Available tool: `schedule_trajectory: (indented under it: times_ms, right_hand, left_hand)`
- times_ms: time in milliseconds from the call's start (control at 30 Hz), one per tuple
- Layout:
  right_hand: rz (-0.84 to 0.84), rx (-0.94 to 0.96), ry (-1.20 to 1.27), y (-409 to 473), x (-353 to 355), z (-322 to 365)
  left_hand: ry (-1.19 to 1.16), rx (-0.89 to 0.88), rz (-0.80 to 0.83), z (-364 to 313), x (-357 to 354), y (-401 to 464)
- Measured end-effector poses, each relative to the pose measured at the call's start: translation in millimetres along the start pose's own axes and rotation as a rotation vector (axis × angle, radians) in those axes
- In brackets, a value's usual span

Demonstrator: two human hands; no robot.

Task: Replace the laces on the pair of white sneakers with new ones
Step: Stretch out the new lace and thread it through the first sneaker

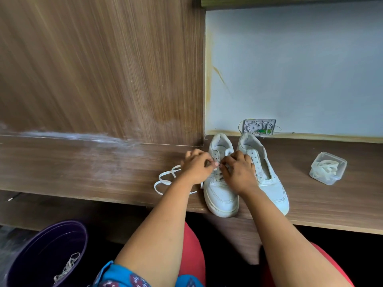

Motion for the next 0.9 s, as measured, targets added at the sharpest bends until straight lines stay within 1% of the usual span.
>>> schedule_trajectory:
  times_ms: [100,133,233,300,467,533,567,667,700,733,800,833,867,900]
  right_hand:
    - [-0.020,0.021,0.024,-1,1,-1]
    - [-0.036,0.032,0.055,-1,3,-1]
    - [-0.090,0.048,0.170,-3,7,-1]
    - [-0.118,0.037,0.201,-4,10,-1]
    - [-0.129,0.021,0.197,-4,9,-1]
    - [-0.142,0.022,0.228,-5,10,-2]
    - [-0.148,0.018,0.250,-5,10,-3]
    - [-0.141,0.012,0.287,-6,13,-6]
    - [-0.130,0.020,0.297,-7,13,-6]
    - [-0.114,0.023,0.308,-8,14,-6]
    - [-0.090,0.026,0.322,-10,15,-7]
    - [-0.084,0.028,0.321,-10,15,-8]
    - [-0.081,0.029,0.321,-11,15,-8]
    - [-0.081,0.032,0.321,-11,15,-8]
  left_hand:
    - [-0.026,-0.020,0.070,0,-15,5]
    - [-0.077,-0.026,0.070,2,-15,6]
    - [-0.338,-0.029,0.061,8,-11,9]
    - [-0.436,-0.018,0.060,8,-8,7]
    - [-0.530,0.040,0.081,9,-7,4]
    - [-0.491,0.040,0.068,11,-8,6]
    - [-0.455,0.036,0.030,12,-5,6]
    - [-0.346,-0.024,-0.155,14,8,8]
    - [-0.313,-0.048,-0.151,15,8,6]
    - [-0.277,-0.060,-0.085,15,6,5]
    - [-0.223,-0.043,0.120,16,-7,-1]
    - [-0.176,-0.044,0.188,15,-12,-4]
    - [-0.101,-0.064,0.204,14,-14,-5]
    - [-0.022,-0.092,0.186,12,-14,-5]
Point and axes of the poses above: each hand's wrist, its own y-axis towards the middle knuckle, its own x-axis out of the back of the hand, z = x × y, the point moved 4 cm from there along y, towards the middle knuckle, and after that the axes turned 4 degrees about -z, right-handed, at the moved point
